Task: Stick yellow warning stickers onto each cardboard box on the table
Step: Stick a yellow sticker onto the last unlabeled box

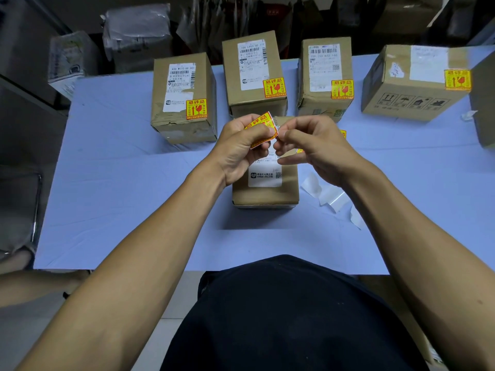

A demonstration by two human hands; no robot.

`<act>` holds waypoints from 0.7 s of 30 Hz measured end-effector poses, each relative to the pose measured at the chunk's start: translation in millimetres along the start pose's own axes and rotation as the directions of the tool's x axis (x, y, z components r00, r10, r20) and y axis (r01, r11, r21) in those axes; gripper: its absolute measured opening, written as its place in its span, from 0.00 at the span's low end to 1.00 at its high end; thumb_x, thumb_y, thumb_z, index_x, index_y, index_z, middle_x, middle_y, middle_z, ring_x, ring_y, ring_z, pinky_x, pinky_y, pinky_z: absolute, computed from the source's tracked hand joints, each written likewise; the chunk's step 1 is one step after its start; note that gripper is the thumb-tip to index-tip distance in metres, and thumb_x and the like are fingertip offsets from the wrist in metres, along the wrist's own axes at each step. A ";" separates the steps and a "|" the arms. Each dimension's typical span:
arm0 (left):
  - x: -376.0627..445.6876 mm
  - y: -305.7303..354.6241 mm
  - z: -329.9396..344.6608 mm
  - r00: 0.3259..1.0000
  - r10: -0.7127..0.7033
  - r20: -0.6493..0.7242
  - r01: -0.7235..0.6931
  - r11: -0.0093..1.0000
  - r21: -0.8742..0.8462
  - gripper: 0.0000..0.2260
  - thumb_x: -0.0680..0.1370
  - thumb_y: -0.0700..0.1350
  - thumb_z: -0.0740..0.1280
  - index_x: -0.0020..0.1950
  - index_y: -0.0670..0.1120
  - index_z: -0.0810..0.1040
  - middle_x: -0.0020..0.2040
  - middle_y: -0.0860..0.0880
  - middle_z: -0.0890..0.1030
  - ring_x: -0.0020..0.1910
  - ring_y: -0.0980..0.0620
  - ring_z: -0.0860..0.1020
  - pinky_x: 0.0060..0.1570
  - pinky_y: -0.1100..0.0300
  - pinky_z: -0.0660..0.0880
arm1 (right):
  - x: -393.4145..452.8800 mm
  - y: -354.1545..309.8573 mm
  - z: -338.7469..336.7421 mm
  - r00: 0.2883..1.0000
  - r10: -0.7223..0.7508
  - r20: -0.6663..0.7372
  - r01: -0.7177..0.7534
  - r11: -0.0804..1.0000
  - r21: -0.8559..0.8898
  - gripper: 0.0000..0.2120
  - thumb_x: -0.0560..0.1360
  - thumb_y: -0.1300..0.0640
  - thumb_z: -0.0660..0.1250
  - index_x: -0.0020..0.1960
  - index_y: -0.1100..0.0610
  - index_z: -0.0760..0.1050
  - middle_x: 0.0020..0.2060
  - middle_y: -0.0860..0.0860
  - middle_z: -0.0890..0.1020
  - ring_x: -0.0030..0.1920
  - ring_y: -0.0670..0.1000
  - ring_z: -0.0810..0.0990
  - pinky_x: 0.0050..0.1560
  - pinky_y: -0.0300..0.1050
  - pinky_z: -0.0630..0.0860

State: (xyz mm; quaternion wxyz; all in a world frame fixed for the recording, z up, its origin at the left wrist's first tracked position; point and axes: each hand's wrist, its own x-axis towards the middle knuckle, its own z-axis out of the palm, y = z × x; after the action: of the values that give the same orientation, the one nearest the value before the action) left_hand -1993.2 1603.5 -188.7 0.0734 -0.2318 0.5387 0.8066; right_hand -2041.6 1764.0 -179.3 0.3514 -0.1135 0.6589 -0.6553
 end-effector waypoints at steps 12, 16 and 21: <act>-1.4 1.9 0.7 1.000 0.004 0.014 -0.004 1.000 0.017 0.08 0.77 0.31 0.65 0.42 0.44 0.76 0.31 0.50 0.77 0.24 0.58 0.72 0.28 0.67 0.72 | 2.1 3.8 4.5 1.000 -0.020 0.023 0.021 1.000 -0.022 0.08 0.78 0.62 0.61 0.43 0.56 0.76 0.33 0.49 0.80 0.39 0.48 0.82 0.40 0.45 0.81; -2.9 2.1 -1.4 0.998 -0.039 0.042 0.039 0.999 -0.006 0.07 0.77 0.33 0.65 0.43 0.44 0.77 0.32 0.48 0.78 0.25 0.59 0.73 0.28 0.68 0.73 | 1.1 4.5 4.0 0.999 -0.020 0.036 0.019 1.000 0.018 0.10 0.79 0.64 0.61 0.42 0.56 0.76 0.34 0.50 0.81 0.40 0.49 0.82 0.41 0.45 0.81; -2.5 2.8 -4.5 0.996 -0.065 0.058 0.067 0.998 -0.021 0.07 0.78 0.33 0.64 0.44 0.43 0.76 0.32 0.48 0.78 0.26 0.59 0.74 0.27 0.68 0.73 | -0.5 4.0 4.3 0.999 -0.024 0.039 0.023 0.999 0.028 0.11 0.80 0.65 0.62 0.42 0.56 0.77 0.34 0.50 0.82 0.39 0.48 0.82 0.42 0.45 0.82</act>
State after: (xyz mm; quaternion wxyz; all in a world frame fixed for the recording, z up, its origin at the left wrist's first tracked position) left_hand -1990.6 1598.6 -186.6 0.1128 -0.2271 0.5193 0.8161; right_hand -2037.4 1761.4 -182.5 0.3582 -0.1293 0.6413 -0.6661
